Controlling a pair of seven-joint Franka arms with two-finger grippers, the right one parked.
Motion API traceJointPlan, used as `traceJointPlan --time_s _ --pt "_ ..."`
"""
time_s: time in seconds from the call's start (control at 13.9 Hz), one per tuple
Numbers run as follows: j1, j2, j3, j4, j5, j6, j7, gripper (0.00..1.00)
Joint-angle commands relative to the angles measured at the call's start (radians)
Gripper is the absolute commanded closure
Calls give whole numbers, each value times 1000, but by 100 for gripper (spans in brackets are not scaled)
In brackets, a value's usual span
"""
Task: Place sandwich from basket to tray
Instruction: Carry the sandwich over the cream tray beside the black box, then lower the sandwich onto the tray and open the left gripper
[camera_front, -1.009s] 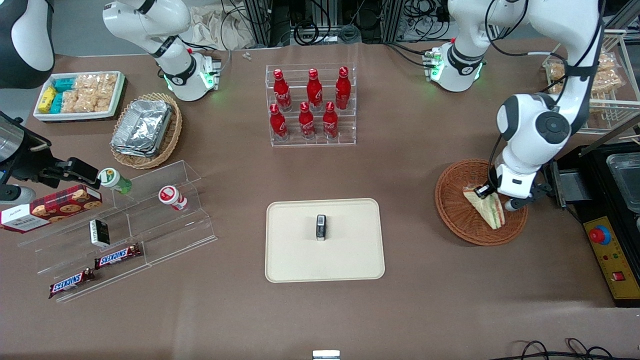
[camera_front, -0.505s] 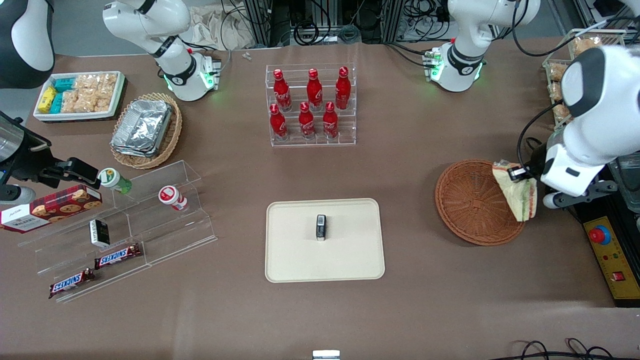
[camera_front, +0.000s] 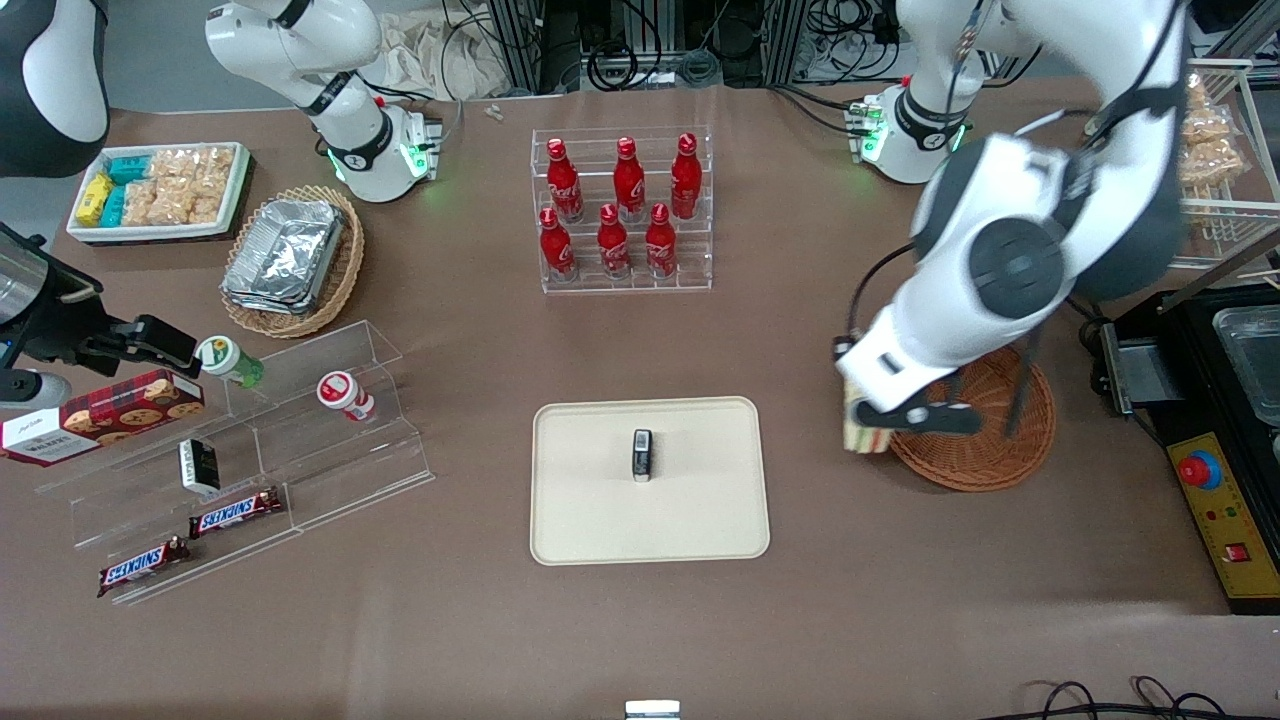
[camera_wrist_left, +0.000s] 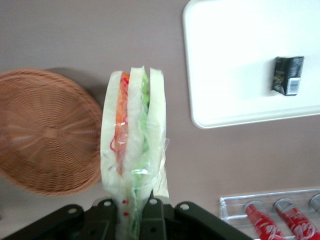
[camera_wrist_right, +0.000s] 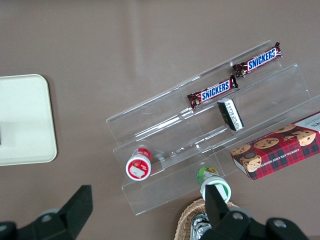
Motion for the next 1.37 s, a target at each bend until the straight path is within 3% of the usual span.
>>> traceJointPlan --time_s 0.0,0.29,0.43,0.72,0.86,1.08,1.15,1.23,1.3 --pt "7 164 -88 83 7 143 -139 87" --pt "-78 330 -98 75 37 398 -270 86" --pt "-77 353 -98 69 92 413 -279 85" --pt "-72 369 -98 56 100 423 -265 82" --pt "-71 381 -98 56 140 451 -265 80" --pt "-71 399 -98 56 140 477 -279 70" --pt "-71 399 -98 56 139 477 -282 65" --pt "-71 399 -98 56 137 477 -282 54" --pt "-71 401 -98 56 137 477 -282 20"
